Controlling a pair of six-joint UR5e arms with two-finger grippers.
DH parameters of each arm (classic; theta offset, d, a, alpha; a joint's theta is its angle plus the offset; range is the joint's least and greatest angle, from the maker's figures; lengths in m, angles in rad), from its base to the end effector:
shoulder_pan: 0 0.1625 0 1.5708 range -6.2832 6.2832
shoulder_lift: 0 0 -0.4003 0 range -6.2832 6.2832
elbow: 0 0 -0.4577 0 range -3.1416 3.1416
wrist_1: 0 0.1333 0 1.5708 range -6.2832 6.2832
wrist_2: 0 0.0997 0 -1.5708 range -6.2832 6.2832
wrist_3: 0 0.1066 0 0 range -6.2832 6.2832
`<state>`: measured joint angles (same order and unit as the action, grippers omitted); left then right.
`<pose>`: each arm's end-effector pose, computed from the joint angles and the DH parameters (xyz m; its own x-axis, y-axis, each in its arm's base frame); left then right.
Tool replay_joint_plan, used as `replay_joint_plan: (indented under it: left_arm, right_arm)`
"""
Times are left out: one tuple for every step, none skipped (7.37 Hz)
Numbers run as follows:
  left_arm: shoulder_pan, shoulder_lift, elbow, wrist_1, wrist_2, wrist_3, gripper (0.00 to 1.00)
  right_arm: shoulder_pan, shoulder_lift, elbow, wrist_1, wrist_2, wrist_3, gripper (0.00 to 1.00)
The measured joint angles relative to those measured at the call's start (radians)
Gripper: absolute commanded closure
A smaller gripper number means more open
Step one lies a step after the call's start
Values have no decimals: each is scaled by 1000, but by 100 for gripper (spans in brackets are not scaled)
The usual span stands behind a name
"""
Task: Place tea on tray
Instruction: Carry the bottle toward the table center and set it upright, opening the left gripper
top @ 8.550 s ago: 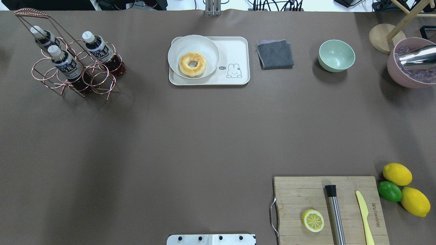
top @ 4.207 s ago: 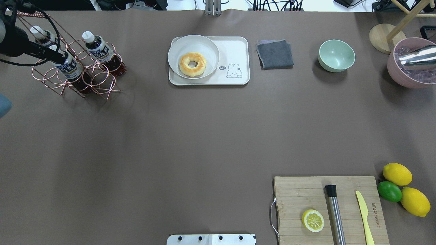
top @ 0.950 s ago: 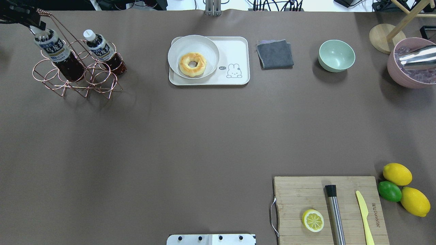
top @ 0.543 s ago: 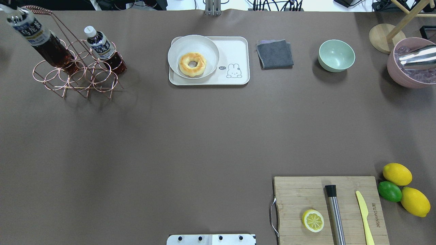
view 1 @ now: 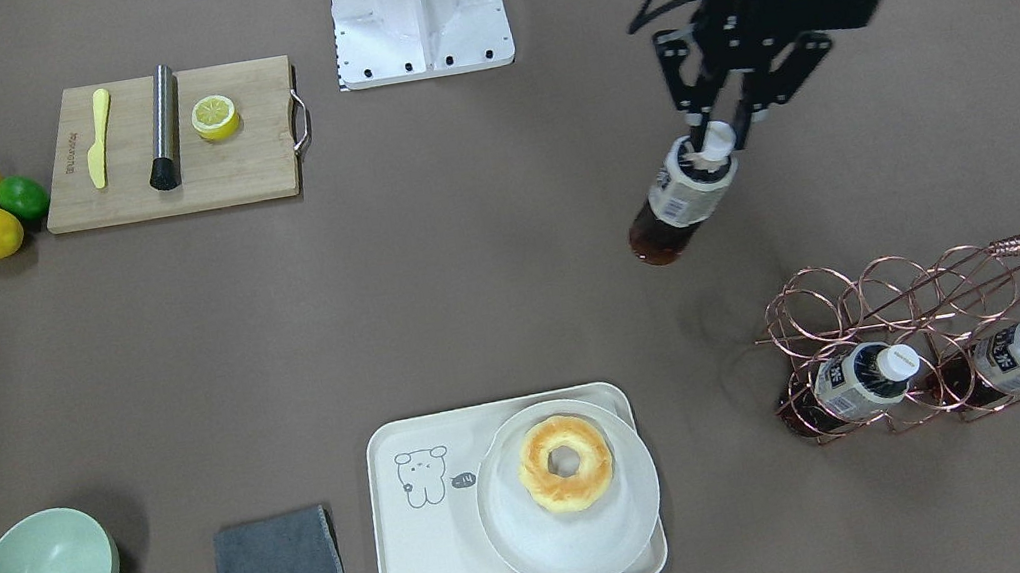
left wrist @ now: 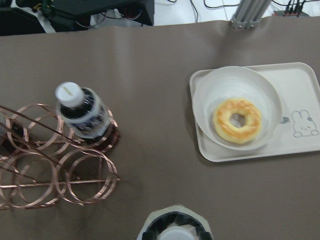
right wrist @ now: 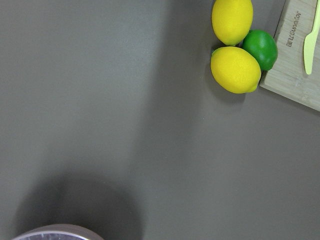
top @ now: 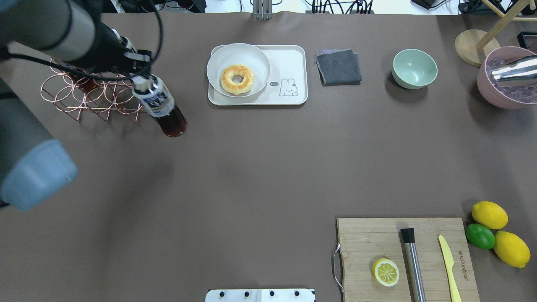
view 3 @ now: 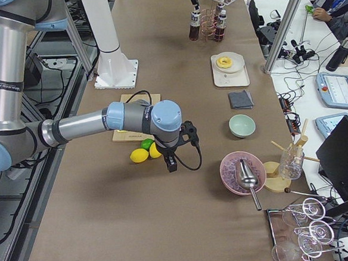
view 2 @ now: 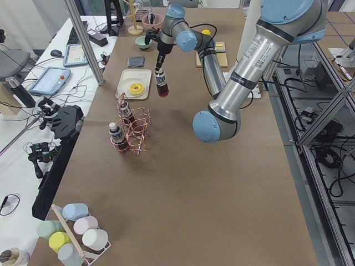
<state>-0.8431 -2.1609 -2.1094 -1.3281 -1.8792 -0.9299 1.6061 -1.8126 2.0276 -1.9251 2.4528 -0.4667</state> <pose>0.2973 -0.4855 0.0684 0.6691 0.1053 -0.7356 0.1934 0.9311 0.3092 0.0665 -0.4386 0.5344 0.5796 -0.3296 0.7452 0.2529 0.9422 0.2200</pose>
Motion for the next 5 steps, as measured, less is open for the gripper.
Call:
replay_joint_plan:
  left_arm:
    - [125, -52, 15, 6, 99, -75, 100]
    - [228, -95, 41, 7, 178, -136, 100]
    - [316, -129, 64, 7, 244, -184, 100]
    - [392, -156, 89, 8, 308, -217, 100]
    - [444, -176, 110, 9, 352, -235, 100]
  right_arm:
    - [0, 4, 1, 1, 0, 0, 0]
    - [0, 7, 1, 1, 0, 1, 0]
    - [0, 7, 3, 1, 0, 1, 0]
    - [0, 6, 5, 0, 0, 2, 0]
    - [0, 6, 6, 0, 0, 2, 0]
